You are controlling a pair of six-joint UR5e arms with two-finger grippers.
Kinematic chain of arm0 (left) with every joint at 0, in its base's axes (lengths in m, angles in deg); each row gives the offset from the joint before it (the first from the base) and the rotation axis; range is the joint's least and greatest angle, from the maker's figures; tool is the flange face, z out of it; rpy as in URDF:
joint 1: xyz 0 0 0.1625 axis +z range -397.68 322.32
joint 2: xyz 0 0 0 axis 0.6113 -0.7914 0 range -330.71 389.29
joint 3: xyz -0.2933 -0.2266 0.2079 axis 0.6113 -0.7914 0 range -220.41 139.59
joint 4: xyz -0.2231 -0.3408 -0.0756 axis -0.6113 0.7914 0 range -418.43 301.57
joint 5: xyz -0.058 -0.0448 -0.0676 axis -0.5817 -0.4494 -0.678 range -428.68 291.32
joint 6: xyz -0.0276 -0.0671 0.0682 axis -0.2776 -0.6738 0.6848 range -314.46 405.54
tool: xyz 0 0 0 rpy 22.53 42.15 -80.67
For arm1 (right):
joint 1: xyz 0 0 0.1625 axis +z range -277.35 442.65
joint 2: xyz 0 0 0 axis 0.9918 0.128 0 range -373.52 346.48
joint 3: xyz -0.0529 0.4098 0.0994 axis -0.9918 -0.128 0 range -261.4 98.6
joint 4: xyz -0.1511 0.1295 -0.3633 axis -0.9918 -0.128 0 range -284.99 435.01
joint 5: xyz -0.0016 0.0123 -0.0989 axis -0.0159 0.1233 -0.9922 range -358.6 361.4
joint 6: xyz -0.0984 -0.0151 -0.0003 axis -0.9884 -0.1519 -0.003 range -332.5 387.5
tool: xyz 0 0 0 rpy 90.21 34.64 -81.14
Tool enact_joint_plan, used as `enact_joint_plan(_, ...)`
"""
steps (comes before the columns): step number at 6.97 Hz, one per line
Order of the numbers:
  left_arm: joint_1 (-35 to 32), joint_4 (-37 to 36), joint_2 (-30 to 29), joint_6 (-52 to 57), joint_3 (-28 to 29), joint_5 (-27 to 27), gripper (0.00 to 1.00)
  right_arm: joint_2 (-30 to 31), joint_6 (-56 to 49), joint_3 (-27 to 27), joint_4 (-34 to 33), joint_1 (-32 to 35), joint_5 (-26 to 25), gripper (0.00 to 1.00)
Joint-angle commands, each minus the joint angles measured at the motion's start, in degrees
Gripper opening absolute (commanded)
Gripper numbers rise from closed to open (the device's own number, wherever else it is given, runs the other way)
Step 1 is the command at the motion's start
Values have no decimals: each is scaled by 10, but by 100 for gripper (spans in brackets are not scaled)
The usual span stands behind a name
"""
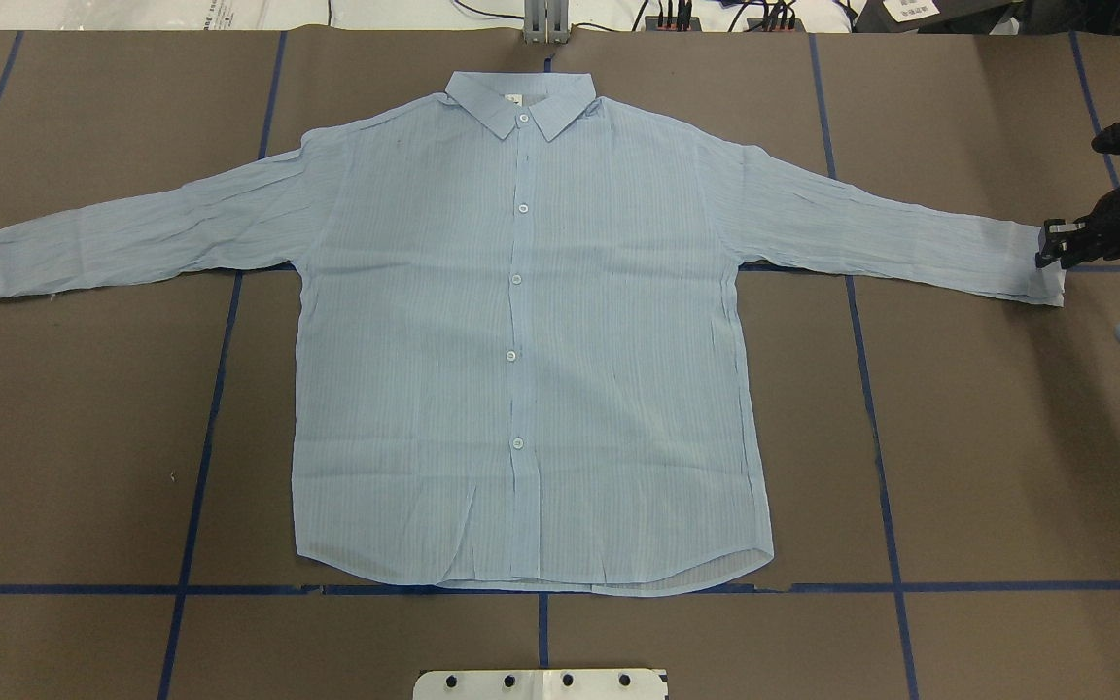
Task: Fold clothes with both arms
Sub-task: 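Lower the right gripper onto the sleeve cuff nearest it and grasp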
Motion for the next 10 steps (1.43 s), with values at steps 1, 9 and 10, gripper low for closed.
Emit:
enact_joint_plan(1,0,0,0,0,0,0,100,1,1,-4,0,1,0,39)
enact_joint_plan(9,0,1,-1,0,1,0,100,-2,11,-9,0,2,-1,0)
enact_joint_plan(10,0,1,-1,0,1,0,100,-18,43,0,-2,3,1,0)
